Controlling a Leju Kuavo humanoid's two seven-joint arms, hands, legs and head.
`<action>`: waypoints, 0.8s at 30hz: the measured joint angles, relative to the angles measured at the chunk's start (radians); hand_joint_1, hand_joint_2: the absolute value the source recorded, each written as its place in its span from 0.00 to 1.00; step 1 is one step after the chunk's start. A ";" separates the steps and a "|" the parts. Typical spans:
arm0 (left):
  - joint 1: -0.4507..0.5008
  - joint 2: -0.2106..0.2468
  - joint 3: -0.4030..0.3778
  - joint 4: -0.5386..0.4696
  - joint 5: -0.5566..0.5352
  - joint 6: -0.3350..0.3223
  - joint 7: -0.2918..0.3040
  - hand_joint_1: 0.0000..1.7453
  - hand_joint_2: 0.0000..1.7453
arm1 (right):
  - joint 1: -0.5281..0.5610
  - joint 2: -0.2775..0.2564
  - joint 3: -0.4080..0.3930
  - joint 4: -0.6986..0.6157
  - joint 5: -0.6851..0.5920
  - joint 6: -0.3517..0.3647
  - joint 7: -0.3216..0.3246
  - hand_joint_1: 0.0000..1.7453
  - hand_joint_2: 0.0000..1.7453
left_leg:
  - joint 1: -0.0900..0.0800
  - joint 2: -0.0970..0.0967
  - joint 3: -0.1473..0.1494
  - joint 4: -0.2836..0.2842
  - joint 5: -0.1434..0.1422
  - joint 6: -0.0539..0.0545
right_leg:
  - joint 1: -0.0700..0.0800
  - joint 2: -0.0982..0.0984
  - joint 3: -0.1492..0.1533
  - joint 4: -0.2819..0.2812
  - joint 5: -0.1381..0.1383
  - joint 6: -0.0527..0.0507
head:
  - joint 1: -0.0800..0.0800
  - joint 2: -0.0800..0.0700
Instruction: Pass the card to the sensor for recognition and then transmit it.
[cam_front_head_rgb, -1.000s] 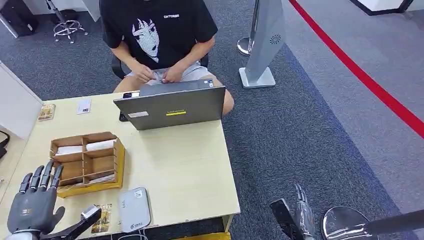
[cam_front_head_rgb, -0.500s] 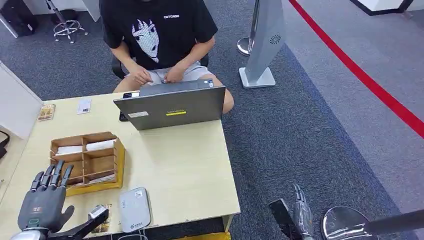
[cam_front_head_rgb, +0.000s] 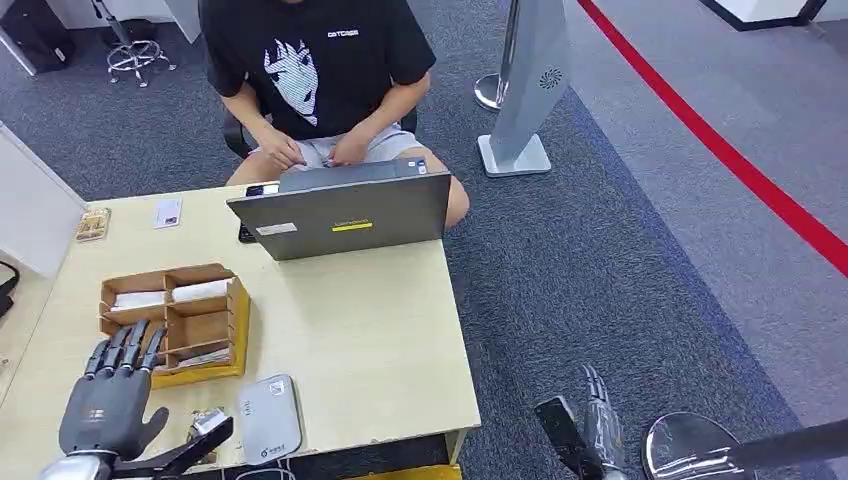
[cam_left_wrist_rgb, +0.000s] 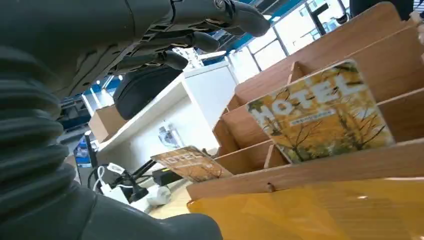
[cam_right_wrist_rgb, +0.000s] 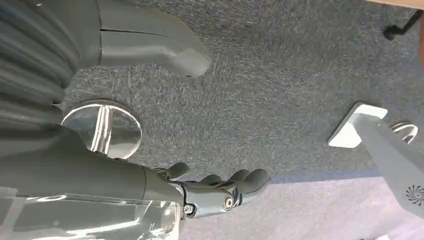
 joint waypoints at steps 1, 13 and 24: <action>-0.002 -0.005 0.000 0.000 0.000 0.001 -0.006 0.00 1.00 | 0.000 0.000 0.001 0.000 0.000 0.000 0.000 0.00 1.00 | 0.000 0.000 0.000 0.000 0.000 0.000 | 0.000 0.000 0.000 0.000 0.000 0.000 | 0.000 0.000; -0.024 -0.060 0.000 0.000 0.000 0.003 -0.039 0.00 1.00 | -0.001 0.000 0.007 0.000 0.000 0.000 0.000 0.00 1.00 | 0.000 0.000 0.000 0.000 0.000 0.000 | 0.000 0.000 0.000 0.000 0.000 0.000 | 0.000 0.000; -0.058 -0.067 0.005 0.044 0.002 -0.006 -0.038 0.00 1.00 | -0.004 -0.003 0.023 0.006 0.001 0.000 0.000 0.00 1.00 | 0.000 0.000 0.000 0.000 0.000 0.000 | 0.000 0.000 0.000 0.000 0.000 0.000 | 0.000 0.000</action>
